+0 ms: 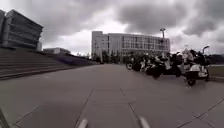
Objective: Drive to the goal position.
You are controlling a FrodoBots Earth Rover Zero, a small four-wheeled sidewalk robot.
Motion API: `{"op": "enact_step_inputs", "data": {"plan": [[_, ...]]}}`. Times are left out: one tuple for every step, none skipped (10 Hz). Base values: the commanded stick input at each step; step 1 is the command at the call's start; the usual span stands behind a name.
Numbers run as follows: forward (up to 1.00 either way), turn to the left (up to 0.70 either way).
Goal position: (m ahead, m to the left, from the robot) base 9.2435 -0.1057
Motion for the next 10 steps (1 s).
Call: {"op": "enact_step_inputs", "data": {"plan": [[0.85, 0.00], [0.85, 0.00], [0.85, 0.00], [0.85, 0.00], [0.85, 0.00], [0.85, 0.00], [0.85, 0.00], [0.85, 0.00], [0.85, 0.00], [0.85, 0.00]]}}
